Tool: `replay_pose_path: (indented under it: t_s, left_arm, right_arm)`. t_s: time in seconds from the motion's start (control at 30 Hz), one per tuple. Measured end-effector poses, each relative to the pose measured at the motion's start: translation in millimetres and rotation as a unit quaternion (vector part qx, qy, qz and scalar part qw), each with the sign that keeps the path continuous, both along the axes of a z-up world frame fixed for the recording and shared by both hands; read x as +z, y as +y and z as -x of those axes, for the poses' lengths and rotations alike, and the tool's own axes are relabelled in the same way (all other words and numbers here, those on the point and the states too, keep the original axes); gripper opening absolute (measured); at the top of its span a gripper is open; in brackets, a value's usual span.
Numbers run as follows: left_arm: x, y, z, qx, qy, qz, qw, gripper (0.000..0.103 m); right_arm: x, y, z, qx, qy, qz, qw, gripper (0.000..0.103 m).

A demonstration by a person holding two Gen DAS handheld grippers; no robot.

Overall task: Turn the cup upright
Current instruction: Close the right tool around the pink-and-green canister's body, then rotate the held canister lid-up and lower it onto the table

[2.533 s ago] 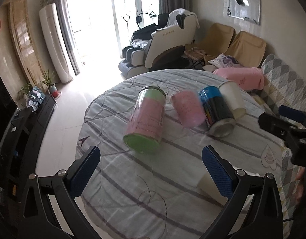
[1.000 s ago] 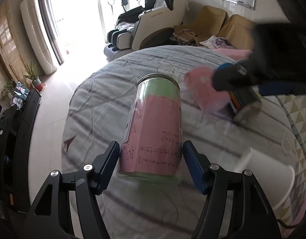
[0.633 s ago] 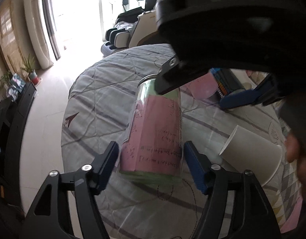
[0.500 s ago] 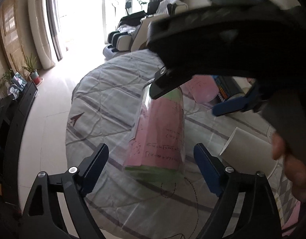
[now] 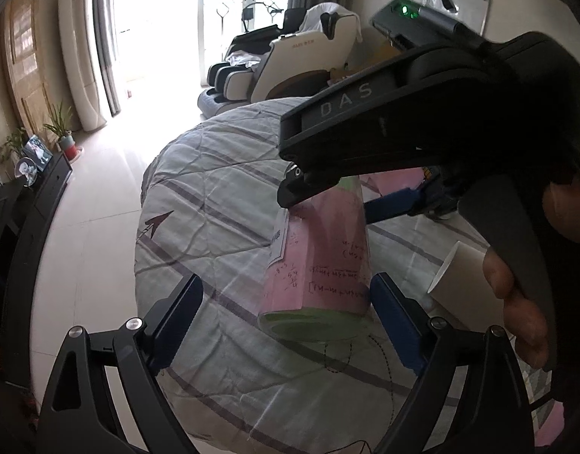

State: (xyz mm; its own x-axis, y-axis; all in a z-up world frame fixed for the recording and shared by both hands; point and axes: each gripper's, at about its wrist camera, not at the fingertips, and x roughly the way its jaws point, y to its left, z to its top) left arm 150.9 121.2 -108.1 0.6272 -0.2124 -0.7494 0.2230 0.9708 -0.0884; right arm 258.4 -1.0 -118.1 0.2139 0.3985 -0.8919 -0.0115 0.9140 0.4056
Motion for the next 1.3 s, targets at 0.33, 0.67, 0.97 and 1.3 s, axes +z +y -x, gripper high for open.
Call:
replay_pose_path:
  t_s: [0.33,0.67,0.97,1.3]
  left_arm:
    - [-7,6,-6,0.026,0.001,0.025,0.9993,0.094]
    - [-15,2,-28,0.062,0.000,0.030,0.9976,0.095]
    - [-25,-4,-35,0.070,0.012,0.031,0.9970,0.096]
    - [-29,6,-18,0.083,0.017,0.038,0.9957,0.096]
  right_arm:
    - [30,7,13,0.020,-0.096,0.031,0.995,0.075]
    - [51,3,21,0.017,-0.181,0.078,0.980,0.074]
    - [52,-1,31,0.015,-0.213,0.090,0.973,0.074]
    - [48,3,55,0.019,-0.242,0.106,0.964,0.074]
